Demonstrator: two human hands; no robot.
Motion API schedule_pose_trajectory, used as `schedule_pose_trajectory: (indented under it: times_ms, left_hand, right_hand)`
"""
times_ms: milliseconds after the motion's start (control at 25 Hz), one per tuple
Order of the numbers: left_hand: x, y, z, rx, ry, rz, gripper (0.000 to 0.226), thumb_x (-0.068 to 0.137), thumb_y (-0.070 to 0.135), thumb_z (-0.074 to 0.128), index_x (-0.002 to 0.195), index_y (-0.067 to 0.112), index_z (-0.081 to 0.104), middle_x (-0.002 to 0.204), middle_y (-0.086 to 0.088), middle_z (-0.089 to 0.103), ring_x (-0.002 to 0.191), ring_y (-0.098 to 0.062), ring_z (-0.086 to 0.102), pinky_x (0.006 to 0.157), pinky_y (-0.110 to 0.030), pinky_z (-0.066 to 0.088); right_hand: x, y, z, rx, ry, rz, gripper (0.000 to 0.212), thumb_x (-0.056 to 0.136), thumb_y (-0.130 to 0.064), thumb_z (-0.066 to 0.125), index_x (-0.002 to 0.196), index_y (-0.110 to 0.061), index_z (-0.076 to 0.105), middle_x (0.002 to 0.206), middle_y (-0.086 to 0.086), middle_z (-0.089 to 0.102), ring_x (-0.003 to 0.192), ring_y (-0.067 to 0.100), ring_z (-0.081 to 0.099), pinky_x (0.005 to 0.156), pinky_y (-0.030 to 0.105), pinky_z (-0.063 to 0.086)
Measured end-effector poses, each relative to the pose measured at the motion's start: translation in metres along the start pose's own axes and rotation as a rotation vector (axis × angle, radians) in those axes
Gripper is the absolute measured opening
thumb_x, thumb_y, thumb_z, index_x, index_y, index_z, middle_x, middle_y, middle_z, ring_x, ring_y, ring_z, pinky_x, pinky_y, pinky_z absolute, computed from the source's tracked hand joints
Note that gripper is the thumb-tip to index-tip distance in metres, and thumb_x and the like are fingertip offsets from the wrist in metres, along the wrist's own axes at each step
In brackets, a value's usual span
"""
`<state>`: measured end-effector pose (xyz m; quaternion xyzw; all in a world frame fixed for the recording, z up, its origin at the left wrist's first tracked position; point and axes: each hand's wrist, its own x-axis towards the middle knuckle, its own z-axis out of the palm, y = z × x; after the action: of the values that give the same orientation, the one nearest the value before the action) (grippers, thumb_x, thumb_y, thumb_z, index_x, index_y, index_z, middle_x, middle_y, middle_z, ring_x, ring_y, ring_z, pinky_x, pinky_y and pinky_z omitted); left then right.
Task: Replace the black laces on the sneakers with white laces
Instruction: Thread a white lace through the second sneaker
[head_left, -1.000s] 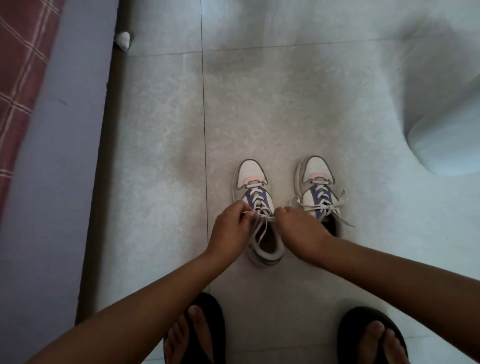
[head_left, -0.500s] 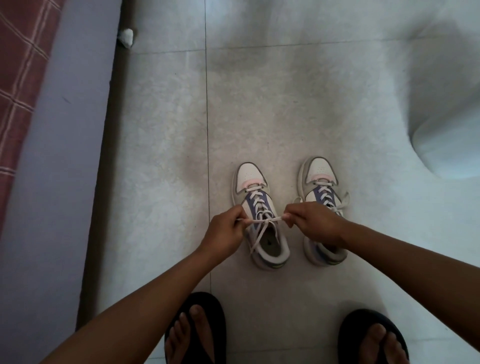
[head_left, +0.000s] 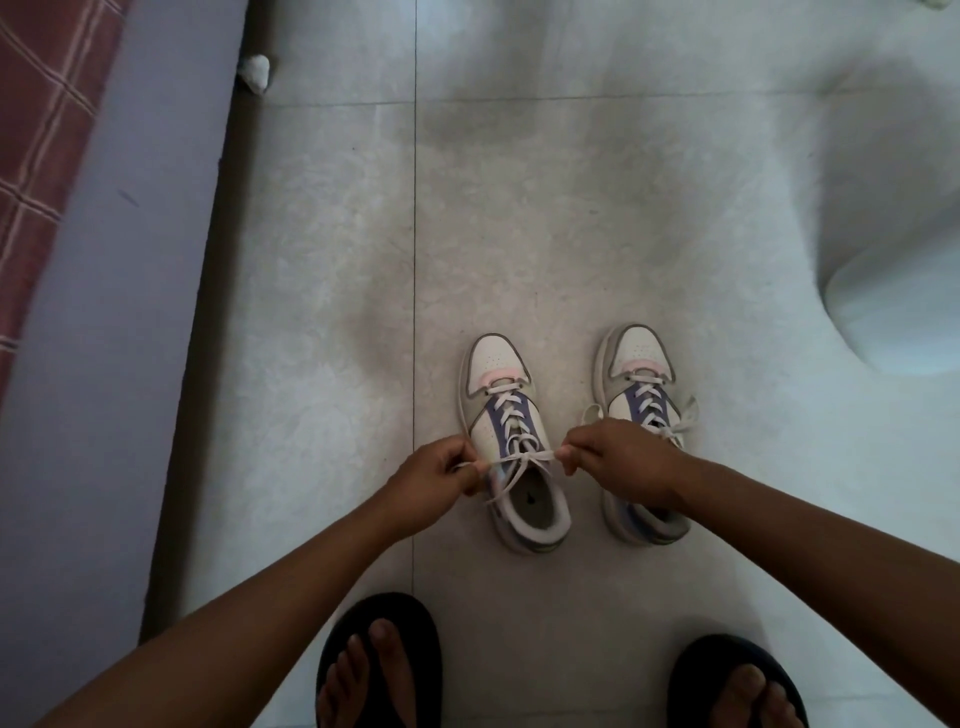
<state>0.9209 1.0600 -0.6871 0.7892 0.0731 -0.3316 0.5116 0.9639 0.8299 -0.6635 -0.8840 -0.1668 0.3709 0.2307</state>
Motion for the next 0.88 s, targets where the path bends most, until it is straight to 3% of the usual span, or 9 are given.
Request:
schedule_pose_trajectory:
  times_ms: [80,200,320,480,600,720,880]
  left_hand:
    - [0.002,0.008,0.001,0.029,-0.059,-0.023,0.022,0.094,0.033,0.052,0.085,0.015,0.061,0.077,0.004,0.069,0.073,-0.007,0.065,0.074,-0.028,0.052]
    - [0.009,0.020,0.003,0.278,-0.050,-0.005,0.034,0.093,0.045,0.048,0.087,0.013,0.061,0.079,0.001,0.066,0.071,-0.014,0.060,0.067,-0.031,0.046]
    - [0.013,0.019,-0.004,0.471,-0.091,0.101,0.027,0.097,0.036,0.046,0.080,0.019,0.058,0.078,0.003,0.060,0.071,-0.013,0.054,0.066,-0.029,0.042]
    - [0.013,0.014,-0.006,0.468,-0.099,0.139,0.033,0.100,0.029,0.041,0.067,0.032,0.044,0.068,0.014,0.050,0.065,0.000,0.047,0.061,-0.017,0.035]
    - [0.014,0.011,-0.003,0.461,-0.074,0.175,0.033,0.099,0.024,0.042,0.067,0.027,0.046,0.067,0.010,0.049,0.064,-0.007,0.047,0.059,-0.016,0.034]
    - [0.015,0.009,-0.002,0.484,-0.100,0.127,0.029,0.100,0.027,0.041,0.075,0.018,0.054,0.077,-0.001,0.058,0.075,-0.017,0.055,0.075,-0.031,0.043]
    - [0.017,0.017,-0.008,0.431,-0.098,-0.037,0.038,0.099,0.040,0.036,0.093,0.016,0.065,0.096,-0.001,0.067,0.091,-0.018,0.061,0.094,-0.043,0.044]
  right_hand:
    - [0.006,-0.004,-0.001,0.013,-0.037,-0.004,0.028,0.096,-0.038,0.048,0.087,-0.016,0.065,0.083,0.002,0.064,0.076,0.015,0.056,0.067,0.029,0.041]
    - [0.011,-0.008,-0.004,0.108,-0.092,0.052,0.028,0.090,-0.045,0.055,0.086,-0.018,0.059,0.079,-0.003,0.058,0.073,0.012,0.053,0.063,0.026,0.039]
    - [0.014,-0.006,-0.007,0.102,-0.088,0.007,0.020,0.091,-0.039,0.056,0.085,-0.021,0.062,0.081,-0.004,0.061,0.078,0.012,0.055,0.068,0.024,0.040]
    - [0.010,-0.002,-0.005,0.220,-0.040,-0.032,0.021,0.095,-0.029,0.052,0.083,-0.019,0.065,0.081,-0.005,0.063,0.081,0.012,0.059,0.074,0.024,0.043]
    - [0.007,-0.001,-0.002,0.242,-0.024,-0.013,0.023,0.096,-0.027,0.051,0.082,-0.016,0.066,0.079,-0.004,0.064,0.080,0.014,0.060,0.072,0.024,0.043]
    - [0.007,-0.005,-0.004,0.182,-0.042,-0.012,0.023,0.095,-0.030,0.052,0.084,-0.018,0.067,0.081,-0.004,0.065,0.080,0.013,0.060,0.072,0.024,0.043]
    - [0.007,-0.005,-0.012,0.212,0.008,0.064,0.030,0.096,-0.037,0.047,0.085,-0.015,0.065,0.079,0.001,0.063,0.073,0.014,0.056,0.067,0.027,0.042]
